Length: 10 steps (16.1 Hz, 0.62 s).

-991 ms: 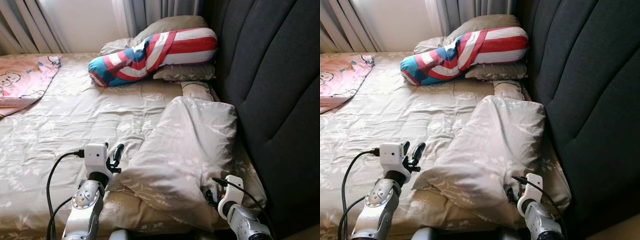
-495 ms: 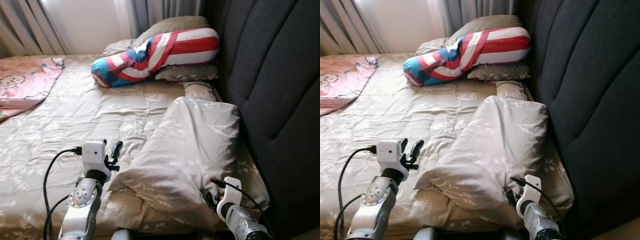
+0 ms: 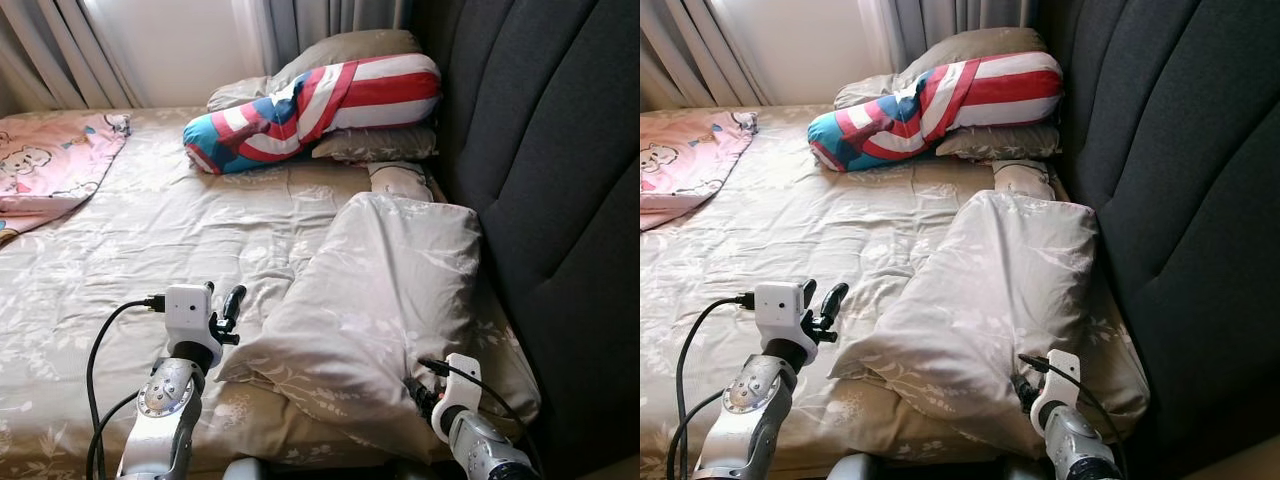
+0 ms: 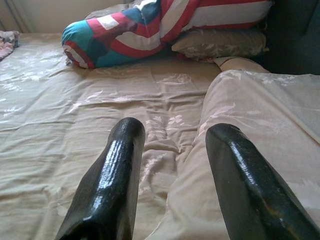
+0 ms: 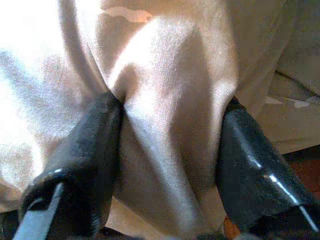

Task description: Clean up the room

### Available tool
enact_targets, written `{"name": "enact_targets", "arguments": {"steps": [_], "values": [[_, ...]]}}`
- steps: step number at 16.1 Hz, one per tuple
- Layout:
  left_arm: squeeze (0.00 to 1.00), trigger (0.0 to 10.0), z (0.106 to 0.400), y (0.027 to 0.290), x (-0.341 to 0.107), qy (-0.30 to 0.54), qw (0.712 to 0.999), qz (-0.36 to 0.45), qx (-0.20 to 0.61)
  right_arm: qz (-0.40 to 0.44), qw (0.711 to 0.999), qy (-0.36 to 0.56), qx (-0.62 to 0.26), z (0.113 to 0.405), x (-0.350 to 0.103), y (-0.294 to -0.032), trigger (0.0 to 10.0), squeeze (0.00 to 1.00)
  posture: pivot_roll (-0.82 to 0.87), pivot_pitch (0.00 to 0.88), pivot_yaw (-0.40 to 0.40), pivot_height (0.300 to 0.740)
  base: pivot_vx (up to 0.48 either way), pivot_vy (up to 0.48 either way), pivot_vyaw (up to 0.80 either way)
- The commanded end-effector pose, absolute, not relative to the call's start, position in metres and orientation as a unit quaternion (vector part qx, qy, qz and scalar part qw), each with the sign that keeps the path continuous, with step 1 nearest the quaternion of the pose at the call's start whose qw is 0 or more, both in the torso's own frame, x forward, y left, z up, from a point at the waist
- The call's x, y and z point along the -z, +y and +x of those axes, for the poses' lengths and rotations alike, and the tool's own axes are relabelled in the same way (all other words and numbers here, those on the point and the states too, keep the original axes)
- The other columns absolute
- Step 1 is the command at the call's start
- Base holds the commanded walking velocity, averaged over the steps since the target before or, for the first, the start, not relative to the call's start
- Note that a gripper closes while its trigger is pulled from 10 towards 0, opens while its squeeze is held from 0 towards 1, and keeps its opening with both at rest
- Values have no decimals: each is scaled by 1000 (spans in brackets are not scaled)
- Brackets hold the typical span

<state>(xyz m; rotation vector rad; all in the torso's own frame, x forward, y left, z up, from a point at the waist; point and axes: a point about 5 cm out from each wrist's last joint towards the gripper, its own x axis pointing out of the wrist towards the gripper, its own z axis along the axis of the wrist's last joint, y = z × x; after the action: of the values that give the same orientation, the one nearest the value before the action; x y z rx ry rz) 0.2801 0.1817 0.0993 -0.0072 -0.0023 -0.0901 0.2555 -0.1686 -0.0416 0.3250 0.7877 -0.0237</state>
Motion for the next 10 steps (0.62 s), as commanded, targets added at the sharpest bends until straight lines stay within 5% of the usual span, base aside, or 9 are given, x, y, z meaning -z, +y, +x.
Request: {"name": "enact_targets", "arguments": {"steps": [1, 10], "values": [[0, 10000, 281, 182, -101, -1, 999, -4, 45, 158, 896, 414, 13, 244, 51, -165, 0, 0, 19, 66, 4, 644, 0, 0, 0], [0, 10000, 282, 178, -98, -1, 999, -11, 37, 137, 906, 400, 18, 253, 45, -170, 0, 0, -1, 66, -16, 644, 0, 0, 0]]}}
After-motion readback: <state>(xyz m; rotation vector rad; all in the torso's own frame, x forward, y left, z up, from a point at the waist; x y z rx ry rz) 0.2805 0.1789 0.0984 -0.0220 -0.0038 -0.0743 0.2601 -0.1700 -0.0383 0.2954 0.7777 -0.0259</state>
